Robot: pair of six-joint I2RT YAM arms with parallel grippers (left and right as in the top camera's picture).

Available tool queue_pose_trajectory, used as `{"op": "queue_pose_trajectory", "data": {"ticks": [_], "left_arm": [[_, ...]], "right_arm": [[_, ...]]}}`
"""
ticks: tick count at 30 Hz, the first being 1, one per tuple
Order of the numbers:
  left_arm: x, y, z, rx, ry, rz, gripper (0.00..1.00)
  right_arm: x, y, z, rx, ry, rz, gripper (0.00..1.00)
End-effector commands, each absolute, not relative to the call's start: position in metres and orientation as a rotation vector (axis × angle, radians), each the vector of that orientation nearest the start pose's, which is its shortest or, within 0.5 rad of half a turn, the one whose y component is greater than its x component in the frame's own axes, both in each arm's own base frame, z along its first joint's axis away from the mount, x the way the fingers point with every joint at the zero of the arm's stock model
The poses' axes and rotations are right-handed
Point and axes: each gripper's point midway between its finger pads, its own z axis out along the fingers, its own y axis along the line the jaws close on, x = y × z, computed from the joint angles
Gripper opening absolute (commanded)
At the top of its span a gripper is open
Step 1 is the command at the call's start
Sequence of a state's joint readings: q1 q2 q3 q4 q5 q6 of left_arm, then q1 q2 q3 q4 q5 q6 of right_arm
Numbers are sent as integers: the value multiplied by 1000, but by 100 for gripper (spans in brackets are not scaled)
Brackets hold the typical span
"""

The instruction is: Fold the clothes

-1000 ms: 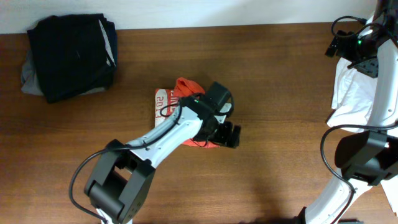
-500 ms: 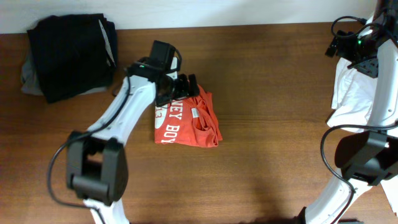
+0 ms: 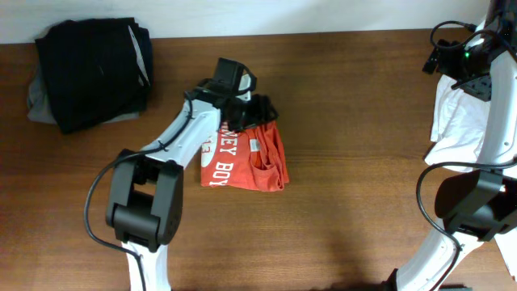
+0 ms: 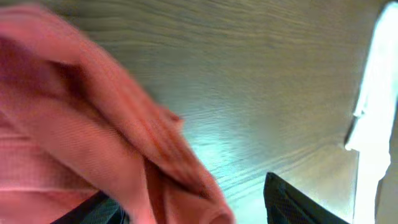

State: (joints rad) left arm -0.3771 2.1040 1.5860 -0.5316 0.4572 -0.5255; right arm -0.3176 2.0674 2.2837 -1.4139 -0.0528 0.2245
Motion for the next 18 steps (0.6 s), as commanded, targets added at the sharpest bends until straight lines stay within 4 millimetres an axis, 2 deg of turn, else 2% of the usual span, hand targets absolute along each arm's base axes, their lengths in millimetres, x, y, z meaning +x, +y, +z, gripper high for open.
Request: {"op": "queue_pose_trajectory", "data": {"ticks": [1,5,8,10,11,12,14,15,16,18], "left_arm": [[439,-292,75,63,2711,-890,68],[429,-312,72,124,2705,-824,72],[408,-339,76,266,2701,-896,72],[389,-363,87,425,2669,-1032,71],[376,-379,101,537,2627,-1129,71],[373,-383,113,555,2626,-1142,71],[377,-374,131,522,2646,-1085,72],[385,-358,139,467,2676,-968,72],[395,-329,139,380,2725,-759,75],[400,-289,132,232,2804,-496,80]], "right_arm": [[442,-137,231,724,2659,49,98],[442,-137,231,724,2659,49,99],[442,-137,231,724,2659,49,98],[442,-137,231,724,2659,49,99],[442,-137,231,723,2659,49,98],[442,-137,231,724,2659,49,98],[442,-137,231,724,2659,49,98],[442,-137,231,724,2659,49,98],[442,-137,231,724,2659,49,98],[442,-137,231,724,2659,49,98]]}}
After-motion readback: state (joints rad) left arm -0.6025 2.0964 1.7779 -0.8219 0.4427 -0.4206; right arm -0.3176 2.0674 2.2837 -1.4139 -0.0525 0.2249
